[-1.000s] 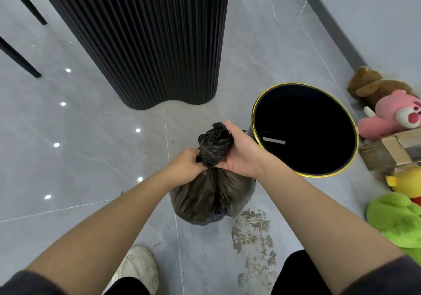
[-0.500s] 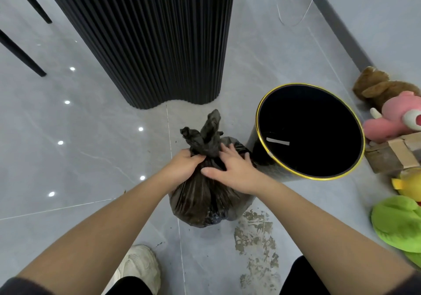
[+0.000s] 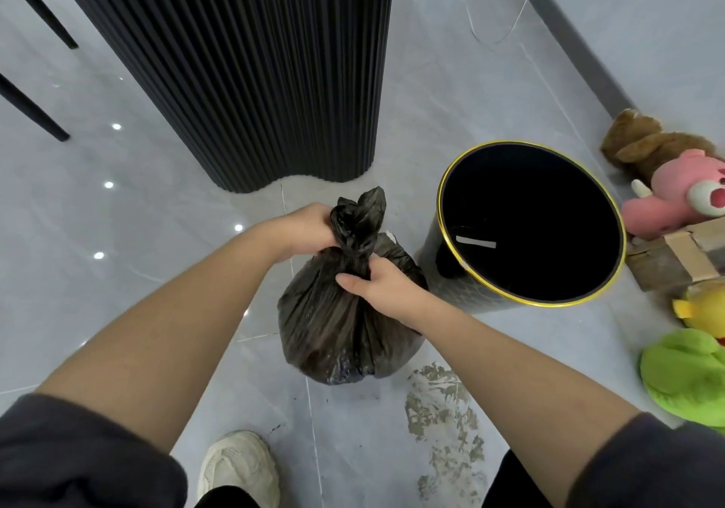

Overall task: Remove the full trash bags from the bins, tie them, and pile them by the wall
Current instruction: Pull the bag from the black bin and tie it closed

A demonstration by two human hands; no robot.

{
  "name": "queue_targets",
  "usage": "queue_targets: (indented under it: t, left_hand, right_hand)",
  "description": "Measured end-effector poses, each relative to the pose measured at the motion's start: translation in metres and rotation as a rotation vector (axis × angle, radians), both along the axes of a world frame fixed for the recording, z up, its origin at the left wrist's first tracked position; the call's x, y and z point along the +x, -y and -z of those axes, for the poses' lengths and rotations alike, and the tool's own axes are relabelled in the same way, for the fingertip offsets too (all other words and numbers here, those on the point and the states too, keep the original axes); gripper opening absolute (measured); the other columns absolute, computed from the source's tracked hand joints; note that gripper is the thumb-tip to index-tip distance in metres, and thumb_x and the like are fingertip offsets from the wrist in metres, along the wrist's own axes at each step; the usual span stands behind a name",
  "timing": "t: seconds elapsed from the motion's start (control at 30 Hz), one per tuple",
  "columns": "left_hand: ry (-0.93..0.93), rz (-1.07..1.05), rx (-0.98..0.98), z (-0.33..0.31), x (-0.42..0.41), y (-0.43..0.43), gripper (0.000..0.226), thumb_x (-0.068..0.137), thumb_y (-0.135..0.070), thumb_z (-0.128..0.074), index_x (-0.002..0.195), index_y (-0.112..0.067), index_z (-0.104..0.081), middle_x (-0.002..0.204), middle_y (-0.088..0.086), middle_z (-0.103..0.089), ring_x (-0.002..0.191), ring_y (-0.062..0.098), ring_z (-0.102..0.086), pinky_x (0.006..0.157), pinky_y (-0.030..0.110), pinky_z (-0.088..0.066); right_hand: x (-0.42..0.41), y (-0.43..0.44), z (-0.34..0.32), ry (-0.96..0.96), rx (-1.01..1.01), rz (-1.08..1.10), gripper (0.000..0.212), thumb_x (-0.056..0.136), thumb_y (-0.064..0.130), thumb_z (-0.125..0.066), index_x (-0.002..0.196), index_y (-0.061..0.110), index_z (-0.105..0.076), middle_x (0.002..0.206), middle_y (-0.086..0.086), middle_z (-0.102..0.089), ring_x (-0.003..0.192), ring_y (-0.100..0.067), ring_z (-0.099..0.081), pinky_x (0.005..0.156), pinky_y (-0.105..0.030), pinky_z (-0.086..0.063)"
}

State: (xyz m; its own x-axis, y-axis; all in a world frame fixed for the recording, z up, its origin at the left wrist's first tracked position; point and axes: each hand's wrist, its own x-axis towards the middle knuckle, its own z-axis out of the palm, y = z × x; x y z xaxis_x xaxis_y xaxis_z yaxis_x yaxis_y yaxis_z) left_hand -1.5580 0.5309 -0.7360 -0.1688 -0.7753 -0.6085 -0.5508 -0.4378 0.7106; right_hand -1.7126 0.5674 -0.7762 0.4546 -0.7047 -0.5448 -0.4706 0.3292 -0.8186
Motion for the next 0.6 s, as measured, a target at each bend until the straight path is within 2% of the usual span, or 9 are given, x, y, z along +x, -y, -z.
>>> queue_targets:
  t: [0.07,0.13,0.23,0.3,0.37,0.43,0.5,0.6]
  left_hand:
    - [-0.049,-0.063,0.033,0.005,0.003,0.004,0.004,0.087,-0.01,-0.06,0.089,-0.01,-0.064,0.09,0.007,-0.065,0.08,0.017,-0.059,0.07,0.028,-0.051]
    - [-0.002,-0.031,0.022,0.006,0.005,0.009,0.005,0.086,-0.012,-0.062,0.089,-0.01,-0.064,0.093,0.009,-0.066,0.083,0.019,-0.06,0.076,0.031,-0.052]
    - [0.053,0.056,-0.015,-0.002,0.005,0.018,0.01,0.085,-0.013,-0.063,0.075,-0.013,-0.06,0.083,0.006,-0.061,0.079,0.018,-0.055,0.072,0.03,-0.046]
    - [0.068,0.113,-0.032,-0.011,0.004,0.025,0.018,0.083,-0.011,-0.065,0.068,-0.017,-0.056,0.073,0.001,-0.057,0.072,0.016,-0.051,0.066,0.027,-0.043]
    - [0.09,0.167,-0.041,-0.02,0.002,0.031,0.018,0.081,-0.01,-0.067,0.068,-0.017,-0.056,0.069,0.001,-0.054,0.066,0.014,-0.048,0.062,0.027,-0.04]
    - [0.098,0.194,-0.04,-0.023,0.001,0.034,0.011,0.081,-0.01,-0.066,0.073,-0.014,-0.058,0.067,0.004,-0.054,0.061,0.013,-0.047,0.06,0.027,-0.037]
    - [0.097,0.193,-0.037,-0.024,-0.001,0.036,0.004,0.081,-0.011,-0.065,0.079,-0.01,-0.061,0.063,0.004,-0.055,0.056,0.011,-0.047,0.056,0.024,-0.035]
    - [0.094,0.162,-0.074,-0.019,-0.001,0.034,0.011,0.079,-0.01,-0.066,0.088,-0.004,-0.066,0.073,0.003,-0.063,0.062,0.011,-0.055,0.06,0.021,-0.041]
  right_hand:
    - [0.0,0.003,-0.002,0.062,0.04,0.074,0.029,0.096,0.02,-0.052,0.124,0.011,-0.052,0.123,-0.005,-0.061,0.114,-0.02,-0.056,0.102,-0.036,-0.044]
    - [0.001,0.004,-0.003,0.082,0.061,0.147,0.027,0.097,0.011,-0.047,0.123,0.007,-0.054,0.123,-0.008,-0.061,0.113,-0.022,-0.057,0.103,-0.038,-0.044]
    - [0.004,0.008,-0.002,0.117,0.075,0.227,0.028,0.094,0.003,-0.043,0.117,0.007,-0.059,0.118,-0.01,-0.063,0.111,-0.024,-0.058,0.103,-0.041,-0.044]
    - [0.003,0.011,-0.005,0.163,0.081,0.26,0.028,0.093,-0.002,-0.04,0.105,0.009,-0.063,0.105,-0.007,-0.067,0.101,-0.019,-0.062,0.093,-0.033,-0.05]
    - [-0.001,0.014,-0.008,0.247,0.132,0.286,0.035,0.092,-0.008,-0.037,0.092,0.013,-0.064,0.089,0.0,-0.068,0.087,-0.01,-0.064,0.076,-0.02,-0.052]
    - [-0.003,0.016,-0.01,0.317,0.206,0.314,0.04,0.089,-0.014,-0.036,0.084,0.014,-0.064,0.079,0.002,-0.07,0.08,-0.01,-0.065,0.07,-0.018,-0.053]
    - [-0.005,0.02,-0.011,0.369,0.264,0.332,0.042,0.086,-0.017,-0.034,0.087,0.01,-0.065,0.083,-0.002,-0.071,0.084,-0.015,-0.066,0.074,-0.023,-0.054]
    - [-0.007,0.024,-0.009,0.394,0.342,0.374,0.046,0.079,-0.017,-0.029,0.107,-0.001,-0.062,0.102,-0.016,-0.067,0.097,-0.029,-0.063,0.085,-0.035,-0.053]
